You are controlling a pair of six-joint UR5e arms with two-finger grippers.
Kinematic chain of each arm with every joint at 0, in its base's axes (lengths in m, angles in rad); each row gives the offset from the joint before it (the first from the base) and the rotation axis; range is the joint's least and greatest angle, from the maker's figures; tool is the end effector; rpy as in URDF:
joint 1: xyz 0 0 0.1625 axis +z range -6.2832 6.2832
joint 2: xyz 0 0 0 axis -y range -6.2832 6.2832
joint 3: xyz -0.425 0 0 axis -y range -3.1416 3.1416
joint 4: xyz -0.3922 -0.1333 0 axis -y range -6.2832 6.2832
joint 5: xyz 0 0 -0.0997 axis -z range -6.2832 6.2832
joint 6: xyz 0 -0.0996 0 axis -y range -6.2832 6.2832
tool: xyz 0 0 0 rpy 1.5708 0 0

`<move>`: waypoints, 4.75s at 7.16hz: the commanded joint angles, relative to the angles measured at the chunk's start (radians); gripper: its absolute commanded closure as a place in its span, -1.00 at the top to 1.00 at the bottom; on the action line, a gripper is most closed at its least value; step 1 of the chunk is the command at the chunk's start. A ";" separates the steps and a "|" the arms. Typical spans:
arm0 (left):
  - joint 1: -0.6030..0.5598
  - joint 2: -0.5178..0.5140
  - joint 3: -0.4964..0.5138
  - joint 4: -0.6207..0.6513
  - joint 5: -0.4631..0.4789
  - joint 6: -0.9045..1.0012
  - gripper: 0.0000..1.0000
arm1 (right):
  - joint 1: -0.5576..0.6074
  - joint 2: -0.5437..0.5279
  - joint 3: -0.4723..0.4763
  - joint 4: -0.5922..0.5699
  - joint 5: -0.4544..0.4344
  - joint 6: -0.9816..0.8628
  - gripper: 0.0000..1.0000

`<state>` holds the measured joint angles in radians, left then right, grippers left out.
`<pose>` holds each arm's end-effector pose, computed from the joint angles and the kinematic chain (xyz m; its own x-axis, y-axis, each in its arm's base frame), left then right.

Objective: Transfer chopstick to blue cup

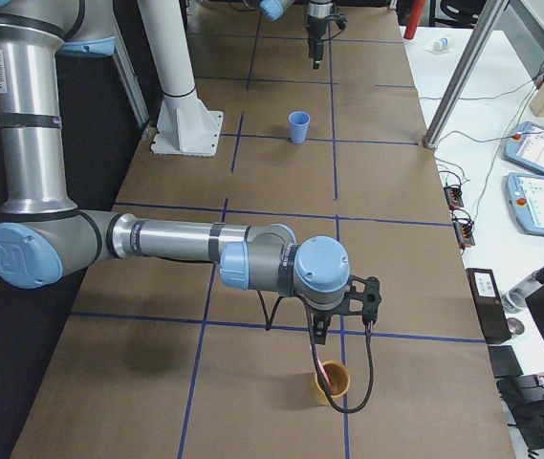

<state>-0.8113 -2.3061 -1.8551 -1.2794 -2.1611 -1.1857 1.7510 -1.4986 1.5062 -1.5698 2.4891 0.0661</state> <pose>0.3704 -0.5032 0.1390 0.6068 -0.1858 -0.7729 0.1289 0.9824 -0.1350 0.1470 -0.5049 0.6430 0.5854 0.1669 0.7934 -0.2184 0.9749 -0.0439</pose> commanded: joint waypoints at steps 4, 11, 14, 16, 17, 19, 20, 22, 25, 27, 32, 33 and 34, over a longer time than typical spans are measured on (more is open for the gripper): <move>-0.008 0.019 -0.058 0.008 -0.003 0.009 1.00 | -0.008 0.086 -0.230 0.013 -0.080 -0.005 1.00; -0.028 0.099 -0.138 0.006 -0.005 0.017 1.00 | -0.093 -0.012 -0.245 0.079 -0.153 -0.011 -0.67; -0.052 0.100 -0.144 0.006 -0.005 0.018 1.00 | -0.091 0.003 -0.230 0.071 -0.154 -0.012 -1.00; -0.051 0.099 -0.145 0.006 -0.008 0.017 1.00 | -0.078 0.005 -0.228 0.063 -0.154 -0.012 -1.00; -0.052 0.099 -0.145 0.006 -0.016 0.017 1.00 | -0.050 0.001 -0.209 0.032 -0.154 -0.012 -1.00; -0.051 0.099 -0.151 0.006 -0.016 0.017 1.00 | -0.009 -0.005 -0.039 -0.172 -0.159 -0.014 -1.00; -0.052 0.100 -0.153 0.006 -0.016 0.017 1.00 | -0.002 -0.012 0.056 -0.284 -0.179 -0.014 -1.00; -0.057 0.134 -0.196 0.005 -0.014 0.018 1.00 | 0.018 -0.006 0.296 -0.621 -0.255 -0.015 -1.00; -0.101 0.225 -0.242 0.009 -0.002 0.096 1.00 | 0.054 0.003 0.605 -0.980 -0.312 -0.019 -1.00; -0.278 0.363 -0.233 0.012 -0.009 0.450 1.00 | -0.029 0.047 0.664 -1.004 -0.148 -0.012 -1.00; -0.531 0.603 -0.175 0.012 -0.019 0.983 1.00 | -0.492 0.519 0.666 -0.992 -0.070 0.591 -1.00; -0.583 0.617 -0.127 0.011 -0.051 1.065 1.00 | -0.586 0.553 0.667 -0.916 -0.070 0.715 -1.00; -0.659 0.620 -0.068 0.011 -0.089 1.183 1.00 | -0.679 0.560 0.660 -0.765 -0.079 0.889 -1.00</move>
<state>-1.3913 -1.6969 -1.9859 -1.2681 -2.2112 -0.1282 1.1880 -0.9667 2.1714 -2.4751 2.4174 0.7617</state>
